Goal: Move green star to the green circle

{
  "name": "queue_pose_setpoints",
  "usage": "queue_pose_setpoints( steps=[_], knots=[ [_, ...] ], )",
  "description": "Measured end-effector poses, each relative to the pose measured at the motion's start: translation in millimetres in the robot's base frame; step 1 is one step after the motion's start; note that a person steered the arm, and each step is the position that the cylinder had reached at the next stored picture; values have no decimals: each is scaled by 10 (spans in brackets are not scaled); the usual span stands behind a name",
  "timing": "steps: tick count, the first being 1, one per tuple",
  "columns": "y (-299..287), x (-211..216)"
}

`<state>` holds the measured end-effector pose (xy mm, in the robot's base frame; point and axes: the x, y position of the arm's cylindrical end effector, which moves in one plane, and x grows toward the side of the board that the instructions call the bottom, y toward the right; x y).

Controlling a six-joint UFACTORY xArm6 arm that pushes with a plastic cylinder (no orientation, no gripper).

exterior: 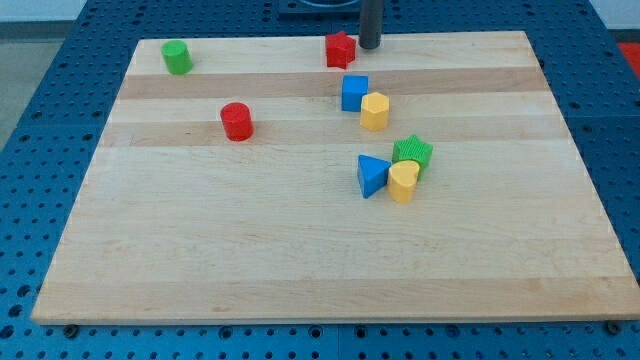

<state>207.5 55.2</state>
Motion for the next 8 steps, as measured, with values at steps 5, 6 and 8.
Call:
queue_pose_setpoints(
  steps=[5, 6, 8],
  knots=[
    [-125, 132],
    [-144, 176],
    [-179, 190]
  ],
)
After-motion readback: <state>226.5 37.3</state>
